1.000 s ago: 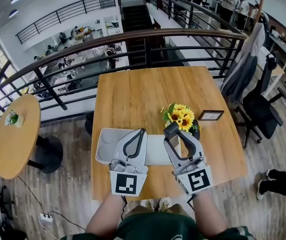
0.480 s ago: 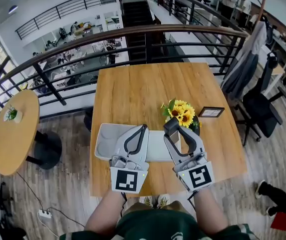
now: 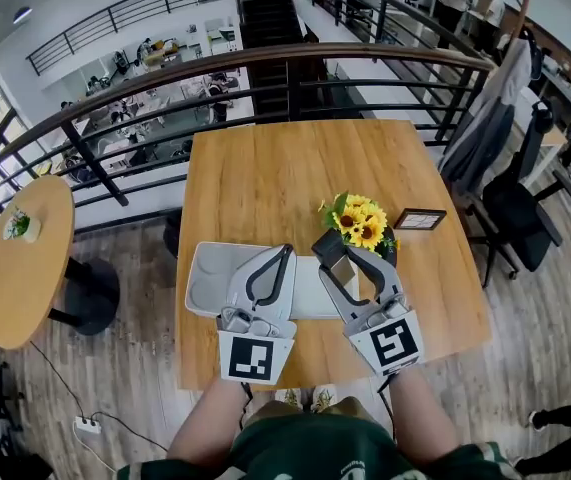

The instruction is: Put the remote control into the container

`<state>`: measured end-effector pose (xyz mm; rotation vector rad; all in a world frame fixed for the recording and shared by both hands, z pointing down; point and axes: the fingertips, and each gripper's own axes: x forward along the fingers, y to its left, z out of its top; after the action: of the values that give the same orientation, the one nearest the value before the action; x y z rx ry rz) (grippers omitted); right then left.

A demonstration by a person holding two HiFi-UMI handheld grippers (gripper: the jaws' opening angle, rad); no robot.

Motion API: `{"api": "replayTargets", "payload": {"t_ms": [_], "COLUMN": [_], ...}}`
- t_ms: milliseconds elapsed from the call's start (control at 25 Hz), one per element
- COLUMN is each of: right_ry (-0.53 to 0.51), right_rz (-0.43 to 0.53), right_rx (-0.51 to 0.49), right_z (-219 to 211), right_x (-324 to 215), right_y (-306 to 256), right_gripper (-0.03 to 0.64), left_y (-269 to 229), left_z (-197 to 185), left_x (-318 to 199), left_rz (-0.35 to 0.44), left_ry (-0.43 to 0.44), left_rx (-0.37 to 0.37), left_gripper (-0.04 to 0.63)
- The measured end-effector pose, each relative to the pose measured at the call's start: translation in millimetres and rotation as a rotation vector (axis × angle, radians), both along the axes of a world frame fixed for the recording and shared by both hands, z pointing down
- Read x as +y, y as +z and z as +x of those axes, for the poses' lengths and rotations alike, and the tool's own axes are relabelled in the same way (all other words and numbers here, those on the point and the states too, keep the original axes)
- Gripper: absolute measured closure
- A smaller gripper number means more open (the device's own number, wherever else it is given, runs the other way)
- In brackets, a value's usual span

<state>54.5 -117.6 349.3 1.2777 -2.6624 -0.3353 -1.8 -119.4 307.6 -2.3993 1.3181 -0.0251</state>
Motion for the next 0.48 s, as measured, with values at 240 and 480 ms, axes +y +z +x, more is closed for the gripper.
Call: {"api": "replayTargets", "payload": {"t_ms": [240,480], "right_ry": [-0.040,-0.052], "right_rz": [-0.082,-0.177], "right_rx": [0.094,0.181], "right_z": [-9.1,-17.4], "right_x": [-11.4,-23.6], "right_y": [21.6,50.7], "right_gripper": [0.428,0.428], "left_y": [3.0,5.3], "left_z": [0.1,-8.0], "left_x": [0.1,-0.1], "left_rz": [-0.010,-0.012], "left_ry": [-0.008,-0.026], "left_rx": [0.000,0.005], "left_gripper": [0.594,0.594]}}
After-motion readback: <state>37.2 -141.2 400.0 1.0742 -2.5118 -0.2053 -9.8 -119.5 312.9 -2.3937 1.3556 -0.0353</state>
